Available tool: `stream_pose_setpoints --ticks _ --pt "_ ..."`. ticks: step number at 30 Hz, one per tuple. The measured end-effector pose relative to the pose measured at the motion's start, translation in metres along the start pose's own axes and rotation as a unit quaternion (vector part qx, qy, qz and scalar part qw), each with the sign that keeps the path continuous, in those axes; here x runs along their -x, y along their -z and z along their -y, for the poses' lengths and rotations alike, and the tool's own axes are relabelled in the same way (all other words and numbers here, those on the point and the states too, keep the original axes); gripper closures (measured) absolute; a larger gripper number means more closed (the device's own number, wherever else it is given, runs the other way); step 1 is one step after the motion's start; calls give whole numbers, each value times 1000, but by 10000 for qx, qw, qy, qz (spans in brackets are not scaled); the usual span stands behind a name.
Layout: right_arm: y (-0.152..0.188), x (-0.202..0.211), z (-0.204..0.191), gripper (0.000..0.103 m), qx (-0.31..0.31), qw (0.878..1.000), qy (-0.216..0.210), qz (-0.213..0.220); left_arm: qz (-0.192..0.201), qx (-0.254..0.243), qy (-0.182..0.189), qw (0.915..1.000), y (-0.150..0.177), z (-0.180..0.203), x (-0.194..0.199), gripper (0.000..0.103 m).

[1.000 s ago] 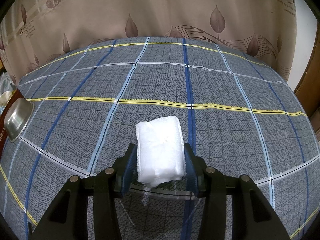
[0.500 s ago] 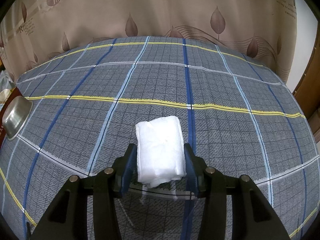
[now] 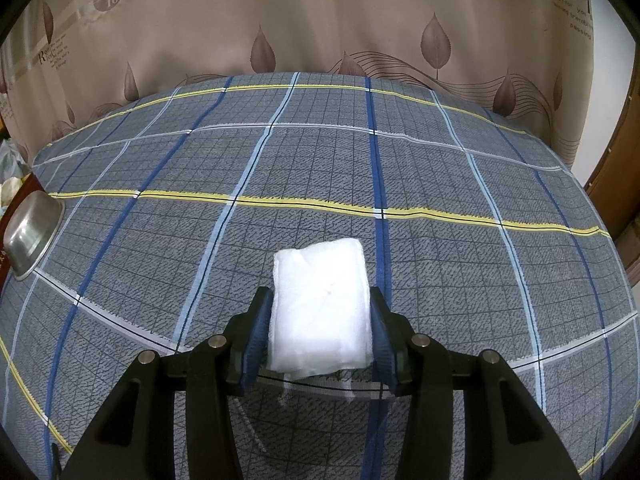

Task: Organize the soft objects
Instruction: 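Carry the tissue square into the gold tray and open the left gripper, then lift the open left gripper away from the gold tray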

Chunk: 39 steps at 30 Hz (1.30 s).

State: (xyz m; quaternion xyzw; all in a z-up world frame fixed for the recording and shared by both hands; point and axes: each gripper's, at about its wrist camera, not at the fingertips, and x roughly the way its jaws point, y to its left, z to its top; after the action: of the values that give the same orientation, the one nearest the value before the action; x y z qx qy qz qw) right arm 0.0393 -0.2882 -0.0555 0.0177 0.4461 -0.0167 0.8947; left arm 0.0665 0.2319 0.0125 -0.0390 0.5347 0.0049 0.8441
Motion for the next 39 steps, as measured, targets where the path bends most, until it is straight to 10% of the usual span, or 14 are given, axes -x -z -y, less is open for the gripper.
stream_pose_setpoints --ticks 16,39 --pt "0 0 2 58 7 10000 6 -1 -274 267 171 9991 7 -28 7 25" --pt "0 -1 2 57 34 10000 42 -2 717 313 -489 9957 15 -18 63 25"
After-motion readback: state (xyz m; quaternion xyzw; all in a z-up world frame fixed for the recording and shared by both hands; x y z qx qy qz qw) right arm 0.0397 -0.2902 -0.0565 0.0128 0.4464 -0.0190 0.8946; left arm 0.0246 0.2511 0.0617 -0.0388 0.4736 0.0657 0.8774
